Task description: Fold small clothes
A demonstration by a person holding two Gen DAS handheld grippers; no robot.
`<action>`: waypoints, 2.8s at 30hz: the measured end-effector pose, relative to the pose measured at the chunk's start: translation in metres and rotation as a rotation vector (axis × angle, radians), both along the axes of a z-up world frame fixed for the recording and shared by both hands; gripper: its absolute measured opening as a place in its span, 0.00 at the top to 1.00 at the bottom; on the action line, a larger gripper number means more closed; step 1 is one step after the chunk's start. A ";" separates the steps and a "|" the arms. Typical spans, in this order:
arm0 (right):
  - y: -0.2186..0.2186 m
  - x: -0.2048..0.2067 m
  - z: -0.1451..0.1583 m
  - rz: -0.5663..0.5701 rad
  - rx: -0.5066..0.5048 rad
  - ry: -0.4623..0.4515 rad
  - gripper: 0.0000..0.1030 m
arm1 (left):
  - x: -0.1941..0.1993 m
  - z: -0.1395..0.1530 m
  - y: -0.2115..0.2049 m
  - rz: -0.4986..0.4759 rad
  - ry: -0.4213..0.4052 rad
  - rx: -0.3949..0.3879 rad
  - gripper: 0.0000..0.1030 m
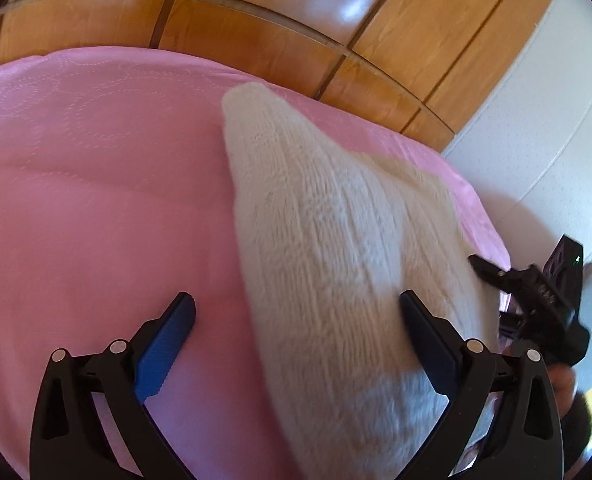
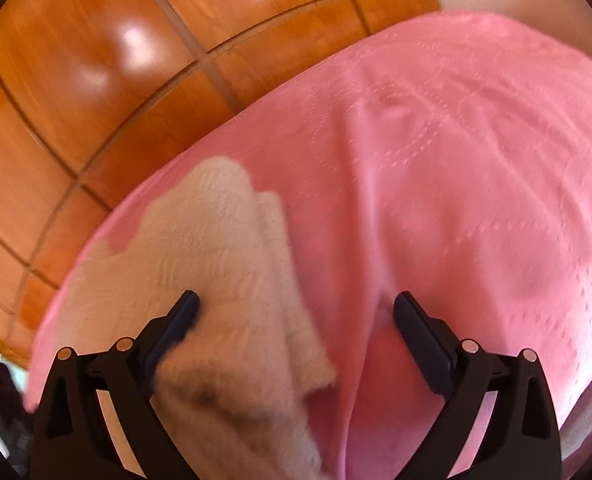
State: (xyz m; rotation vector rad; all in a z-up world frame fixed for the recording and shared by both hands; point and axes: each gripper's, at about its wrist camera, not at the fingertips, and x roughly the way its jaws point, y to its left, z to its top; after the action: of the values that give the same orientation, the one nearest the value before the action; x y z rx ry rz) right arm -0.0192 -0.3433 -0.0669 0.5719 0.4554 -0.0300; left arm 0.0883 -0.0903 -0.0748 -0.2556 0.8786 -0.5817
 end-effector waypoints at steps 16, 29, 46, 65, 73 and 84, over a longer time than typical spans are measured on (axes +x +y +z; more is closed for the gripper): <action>0.007 -0.023 -0.009 0.223 0.104 -0.039 0.10 | 0.007 0.009 0.011 -0.028 0.084 -0.107 0.03; -0.002 -0.011 -0.019 0.314 0.230 -0.003 0.10 | 0.024 0.005 -0.011 -0.103 0.161 -0.105 0.03; 0.020 0.017 -0.014 0.316 0.226 -0.053 0.47 | 0.007 0.014 -0.017 -0.163 0.105 -0.041 0.28; 0.082 -0.025 0.022 0.368 0.075 -0.187 0.51 | -0.016 0.045 0.033 -0.080 -0.013 -0.021 0.41; 0.128 -0.009 0.035 0.434 0.022 -0.223 0.51 | -0.001 0.055 0.068 0.020 -0.073 0.008 0.41; 0.199 0.061 0.057 0.550 -0.043 -0.244 0.51 | 0.055 0.063 0.115 0.185 -0.128 0.053 0.41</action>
State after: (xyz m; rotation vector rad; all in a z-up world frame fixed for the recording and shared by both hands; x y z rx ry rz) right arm 0.0418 -0.1439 -0.0103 0.3869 0.3605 0.5486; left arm 0.1434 0.0250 -0.0121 -0.2460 0.7360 -0.3975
